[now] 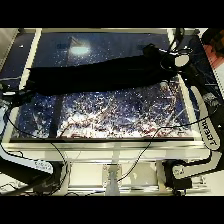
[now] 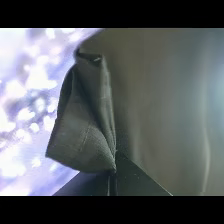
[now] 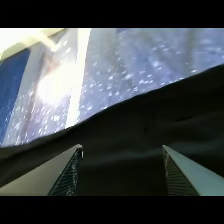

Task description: Fold the clothes and pants, and hang the long-sleeved shirts on hangers.

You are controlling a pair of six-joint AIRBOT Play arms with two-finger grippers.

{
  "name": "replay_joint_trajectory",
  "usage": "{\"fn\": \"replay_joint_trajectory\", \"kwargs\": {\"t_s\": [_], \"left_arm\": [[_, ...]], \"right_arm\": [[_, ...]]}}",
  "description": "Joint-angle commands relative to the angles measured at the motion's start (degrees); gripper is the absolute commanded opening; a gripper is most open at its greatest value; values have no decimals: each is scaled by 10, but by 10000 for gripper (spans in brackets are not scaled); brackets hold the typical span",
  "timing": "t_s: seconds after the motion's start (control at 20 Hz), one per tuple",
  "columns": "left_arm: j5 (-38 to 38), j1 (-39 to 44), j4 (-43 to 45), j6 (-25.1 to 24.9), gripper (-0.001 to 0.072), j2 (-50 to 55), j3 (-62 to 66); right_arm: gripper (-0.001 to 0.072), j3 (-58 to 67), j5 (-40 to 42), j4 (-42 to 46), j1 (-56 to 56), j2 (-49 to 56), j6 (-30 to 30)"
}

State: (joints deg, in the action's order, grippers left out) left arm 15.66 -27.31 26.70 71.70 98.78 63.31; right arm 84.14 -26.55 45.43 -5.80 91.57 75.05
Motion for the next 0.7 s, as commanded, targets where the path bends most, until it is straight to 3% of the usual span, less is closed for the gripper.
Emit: {"fn": "replay_joint_trajectory", "kwargs": {"t_s": [0.0,0.05,0.1,0.3,0.5,0.65], "left_arm": [[6,14,3,-6,12,-6,26],[28,15,17,-7,12,-10,42],[52,16,34,-6,11,-17,59],[120,20,105,-7,11,-78,104],[162,20,110,-54,11,-166,105],[206,20,110,-66,12,-217,105]], "right_arm": [[155,0,-2,0,-33,-2,-20],[31,0,7,0,-44,-2,-38],[20,0,25,0,-58,-2,-48],[18,32,96,0,-114,12,-47],[16,144,76,0,-158,81,-3],[16,244,9,0,-189,158,25]]}}
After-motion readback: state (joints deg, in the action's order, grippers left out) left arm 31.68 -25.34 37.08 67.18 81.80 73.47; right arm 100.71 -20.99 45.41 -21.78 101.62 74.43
